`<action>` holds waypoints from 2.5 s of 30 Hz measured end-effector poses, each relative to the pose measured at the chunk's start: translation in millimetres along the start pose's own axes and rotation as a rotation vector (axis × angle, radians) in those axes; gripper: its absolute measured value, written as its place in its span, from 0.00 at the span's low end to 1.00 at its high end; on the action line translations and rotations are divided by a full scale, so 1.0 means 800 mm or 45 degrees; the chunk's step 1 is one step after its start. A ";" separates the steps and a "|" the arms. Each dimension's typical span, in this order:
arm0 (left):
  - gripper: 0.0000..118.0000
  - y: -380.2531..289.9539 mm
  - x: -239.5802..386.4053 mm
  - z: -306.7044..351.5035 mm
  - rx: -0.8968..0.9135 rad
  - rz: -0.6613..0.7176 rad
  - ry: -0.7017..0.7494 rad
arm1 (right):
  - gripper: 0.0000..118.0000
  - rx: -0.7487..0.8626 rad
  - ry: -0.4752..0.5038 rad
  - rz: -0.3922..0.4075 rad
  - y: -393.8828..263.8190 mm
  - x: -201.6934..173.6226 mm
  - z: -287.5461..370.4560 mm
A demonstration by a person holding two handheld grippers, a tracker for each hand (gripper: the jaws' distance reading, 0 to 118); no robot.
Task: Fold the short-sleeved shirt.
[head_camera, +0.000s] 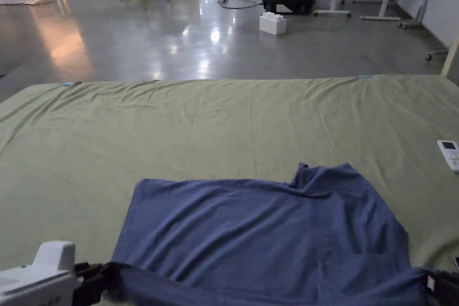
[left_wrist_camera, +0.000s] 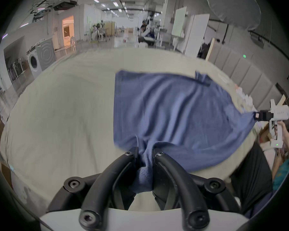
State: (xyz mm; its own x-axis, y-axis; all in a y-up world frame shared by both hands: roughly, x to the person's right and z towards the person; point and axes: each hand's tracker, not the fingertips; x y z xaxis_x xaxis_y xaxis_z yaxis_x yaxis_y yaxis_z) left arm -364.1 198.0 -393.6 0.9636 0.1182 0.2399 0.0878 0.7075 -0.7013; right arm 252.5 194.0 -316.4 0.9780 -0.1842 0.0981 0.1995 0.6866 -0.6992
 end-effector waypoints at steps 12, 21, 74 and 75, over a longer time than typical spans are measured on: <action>0.13 0.077 -0.045 -0.165 -0.182 0.128 0.105 | 0.06 -0.178 -0.065 -0.150 0.087 -0.009 -0.168; 0.74 0.078 -0.053 -0.148 -0.039 0.174 0.139 | 0.60 -0.080 -0.088 -0.076 0.088 0.004 -0.155; 0.62 -0.021 0.000 -0.046 -0.042 0.322 0.063 | 0.00 0.530 0.041 0.063 -0.098 -0.126 0.175; 0.62 -0.023 -0.005 -0.063 -0.079 0.320 0.108 | 0.00 0.518 0.029 0.060 -0.101 -0.123 0.174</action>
State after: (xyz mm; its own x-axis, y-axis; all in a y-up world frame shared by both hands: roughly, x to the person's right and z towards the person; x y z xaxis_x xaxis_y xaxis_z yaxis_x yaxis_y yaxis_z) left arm -356.5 149.3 -415.4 0.9746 0.2241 -0.0018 -0.1438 0.6188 -0.7722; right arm 148.8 254.5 -171.3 0.9860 -0.1583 0.0533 0.1667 0.9159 -0.3650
